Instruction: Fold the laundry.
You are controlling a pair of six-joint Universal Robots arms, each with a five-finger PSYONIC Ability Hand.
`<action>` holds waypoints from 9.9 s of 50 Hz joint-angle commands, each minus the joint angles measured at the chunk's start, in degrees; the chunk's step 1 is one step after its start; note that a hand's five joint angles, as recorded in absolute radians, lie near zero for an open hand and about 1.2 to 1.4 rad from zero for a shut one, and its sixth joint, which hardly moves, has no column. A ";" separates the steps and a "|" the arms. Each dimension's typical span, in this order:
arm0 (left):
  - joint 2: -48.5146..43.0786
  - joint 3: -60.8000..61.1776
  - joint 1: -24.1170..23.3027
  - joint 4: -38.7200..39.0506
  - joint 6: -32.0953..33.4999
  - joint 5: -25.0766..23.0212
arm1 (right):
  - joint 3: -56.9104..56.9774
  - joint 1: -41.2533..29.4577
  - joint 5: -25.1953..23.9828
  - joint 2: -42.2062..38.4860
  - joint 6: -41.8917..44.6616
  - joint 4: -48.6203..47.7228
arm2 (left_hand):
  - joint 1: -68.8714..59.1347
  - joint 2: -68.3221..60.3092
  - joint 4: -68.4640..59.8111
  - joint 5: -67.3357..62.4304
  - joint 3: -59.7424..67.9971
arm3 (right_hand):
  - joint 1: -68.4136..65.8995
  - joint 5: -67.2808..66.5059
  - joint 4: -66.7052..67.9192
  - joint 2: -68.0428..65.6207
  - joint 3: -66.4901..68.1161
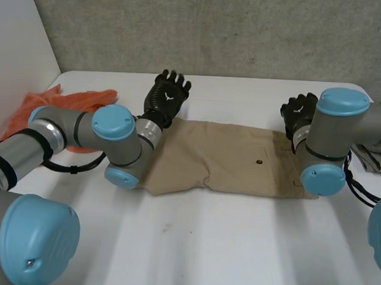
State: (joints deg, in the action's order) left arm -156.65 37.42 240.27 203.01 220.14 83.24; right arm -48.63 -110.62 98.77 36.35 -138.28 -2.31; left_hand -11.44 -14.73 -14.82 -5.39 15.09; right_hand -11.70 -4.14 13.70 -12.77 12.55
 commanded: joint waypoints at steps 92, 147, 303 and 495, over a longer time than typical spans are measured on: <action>41.09 42.83 -0.32 0.29 -28.71 4.91 | -33.55 -15.24 -23.46 24.82 -5.57 -5.51 | 1.06 4.35 4.44 5.01 -4.71 | 1.70 4.14 -3.70 2.77 -2.55; 43.00 24.71 -5.78 -32.67 -26.77 -12.13 | -47.95 -2.67 -17.03 36.16 -17.29 -6.56 | 0.05 3.34 3.43 4.00 -3.70 | 1.70 4.14 -3.70 2.77 -2.55; 53.12 33.06 -0.77 -32.76 -35.39 -17.67 | 6.36 36.02 -19.32 18.84 -4.71 2.85 | 0.22 3.51 3.60 4.17 -3.87 | 1.70 4.14 -3.70 2.77 -2.55; 47.23 63.47 13.30 -22.48 -7.53 -17.59 | -58.50 -5.22 -25.57 40.73 -18.35 0.30 | -9.87 -6.58 -6.49 -5.92 6.22 | 1.70 4.14 -3.70 2.77 -2.55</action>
State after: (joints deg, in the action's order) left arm -109.20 99.07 251.98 180.44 211.01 69.06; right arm -104.63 -113.85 71.01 77.27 -156.69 3.03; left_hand -14.79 -15.72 -15.37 -5.22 15.61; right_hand -11.76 -4.05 13.73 -12.78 12.54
